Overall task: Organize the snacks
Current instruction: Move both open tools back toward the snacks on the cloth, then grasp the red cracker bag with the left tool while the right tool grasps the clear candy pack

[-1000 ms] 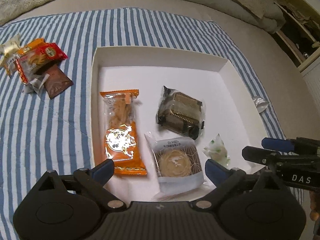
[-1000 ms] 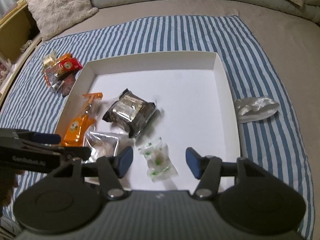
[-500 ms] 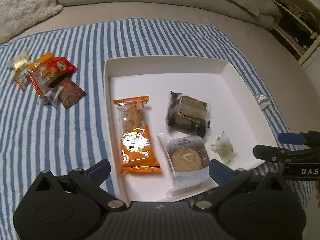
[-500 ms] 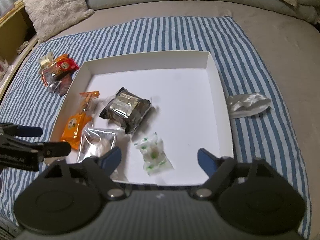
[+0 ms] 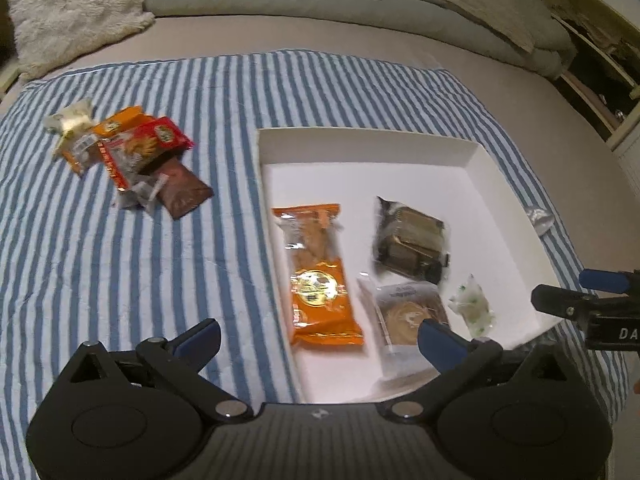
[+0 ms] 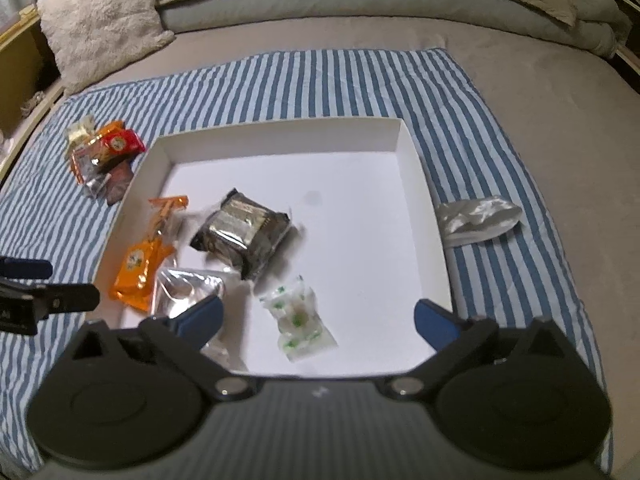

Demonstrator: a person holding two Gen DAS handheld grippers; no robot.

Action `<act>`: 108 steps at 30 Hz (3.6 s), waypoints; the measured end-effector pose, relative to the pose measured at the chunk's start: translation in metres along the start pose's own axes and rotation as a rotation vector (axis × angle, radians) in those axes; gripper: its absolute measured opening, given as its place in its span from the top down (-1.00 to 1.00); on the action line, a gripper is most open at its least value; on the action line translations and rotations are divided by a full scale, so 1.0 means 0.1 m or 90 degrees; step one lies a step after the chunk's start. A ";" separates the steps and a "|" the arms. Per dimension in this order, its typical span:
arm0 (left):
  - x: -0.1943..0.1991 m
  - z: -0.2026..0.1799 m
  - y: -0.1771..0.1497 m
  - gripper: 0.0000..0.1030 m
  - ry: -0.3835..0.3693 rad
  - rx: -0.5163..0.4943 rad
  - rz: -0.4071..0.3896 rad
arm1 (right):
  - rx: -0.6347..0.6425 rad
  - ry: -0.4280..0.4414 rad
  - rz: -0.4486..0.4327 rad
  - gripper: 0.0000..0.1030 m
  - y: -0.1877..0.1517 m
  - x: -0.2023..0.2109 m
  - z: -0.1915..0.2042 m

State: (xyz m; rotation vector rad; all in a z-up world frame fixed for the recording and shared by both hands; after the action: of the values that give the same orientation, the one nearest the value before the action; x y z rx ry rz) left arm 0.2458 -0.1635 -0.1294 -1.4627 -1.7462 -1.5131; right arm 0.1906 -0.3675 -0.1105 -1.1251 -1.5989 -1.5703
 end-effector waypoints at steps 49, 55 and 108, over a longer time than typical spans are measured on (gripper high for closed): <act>0.54 2.42 0.31 -1.00 0.133 0.268 -0.192 | 0.160 0.139 -0.161 -0.99 0.80 -0.52 2.33; 0.33 2.33 0.53 -1.00 0.089 0.244 -0.215 | 0.216 0.131 -0.182 -0.99 0.86 -0.68 2.59; -0.51 2.27 1.06 0.38 -0.032 0.288 -0.207 | 0.314 0.271 -0.091 0.78 1.00 -0.94 2.97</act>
State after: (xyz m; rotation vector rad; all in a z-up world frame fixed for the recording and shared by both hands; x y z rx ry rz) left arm 0.4288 0.0023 -0.1969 -1.0334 -2.2574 -1.1137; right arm 0.3591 -0.0954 -0.1771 -0.3905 -1.6602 -1.2833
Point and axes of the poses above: each gripper's, at about its wrist camera, not at the fingertips, and x roughly against the way its jaws point, z to its left, y to its top, the point moved 5 cm from there along -x, roughly the way its jaws point, and after that the axes turned 10 degrees about -y, right-handed, at the moved point
